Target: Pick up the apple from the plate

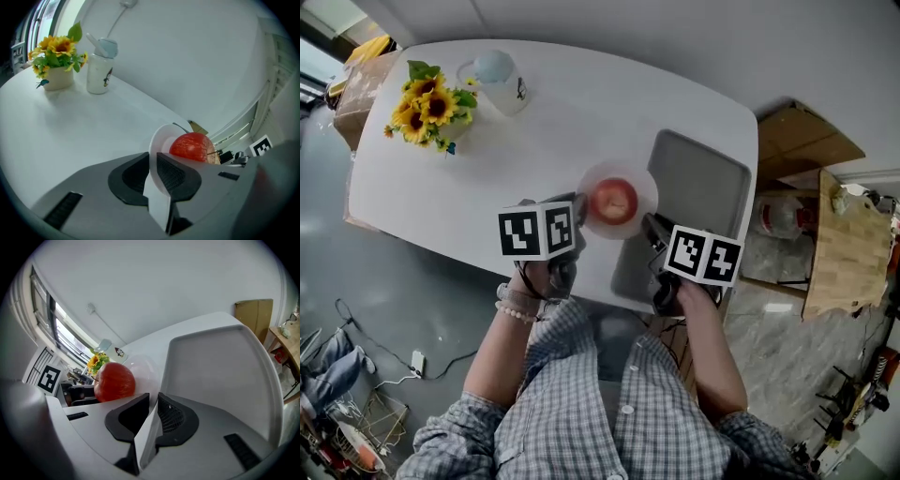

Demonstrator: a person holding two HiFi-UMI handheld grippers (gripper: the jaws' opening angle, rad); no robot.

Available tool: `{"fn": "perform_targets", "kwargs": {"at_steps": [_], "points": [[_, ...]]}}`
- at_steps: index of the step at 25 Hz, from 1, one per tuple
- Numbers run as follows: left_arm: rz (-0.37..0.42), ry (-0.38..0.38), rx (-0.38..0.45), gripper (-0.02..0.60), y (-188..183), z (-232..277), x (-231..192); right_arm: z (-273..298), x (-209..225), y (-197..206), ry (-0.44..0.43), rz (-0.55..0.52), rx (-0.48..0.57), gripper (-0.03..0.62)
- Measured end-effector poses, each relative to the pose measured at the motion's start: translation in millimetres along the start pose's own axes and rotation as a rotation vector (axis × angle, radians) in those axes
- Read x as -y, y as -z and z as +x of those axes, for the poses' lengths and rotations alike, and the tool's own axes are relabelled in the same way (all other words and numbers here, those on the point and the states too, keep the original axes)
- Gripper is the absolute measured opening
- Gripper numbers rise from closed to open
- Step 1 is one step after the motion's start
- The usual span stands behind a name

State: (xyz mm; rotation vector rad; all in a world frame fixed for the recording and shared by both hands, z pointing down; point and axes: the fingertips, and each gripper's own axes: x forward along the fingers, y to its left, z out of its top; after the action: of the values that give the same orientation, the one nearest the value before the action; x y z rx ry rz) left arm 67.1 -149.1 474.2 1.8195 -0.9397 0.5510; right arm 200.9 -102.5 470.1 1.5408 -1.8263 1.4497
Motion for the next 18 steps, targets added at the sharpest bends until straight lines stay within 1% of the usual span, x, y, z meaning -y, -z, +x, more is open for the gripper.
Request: {"fn": "perform_targets", "kwargs": {"at_steps": [3,7,10,18], "points": [[-0.012,-0.023,0.008,0.055,-1,-16,-28,17,-25,10,-0.022,-0.014,-0.029,0.063],[0.009,-0.064,-0.009,0.055,4,-33,-64,40,-53,28,-0.033,-0.04,-0.075,0.063],[-0.002,-0.071,-0.02,0.055,8,-41,-88,56,-69,42,-0.036,-0.044,-0.107,0.063],[-0.039,-0.082,-0.076,0.055,28,-43,-135,89,-87,70,0.012,-0.07,-0.165,0.063]]}}
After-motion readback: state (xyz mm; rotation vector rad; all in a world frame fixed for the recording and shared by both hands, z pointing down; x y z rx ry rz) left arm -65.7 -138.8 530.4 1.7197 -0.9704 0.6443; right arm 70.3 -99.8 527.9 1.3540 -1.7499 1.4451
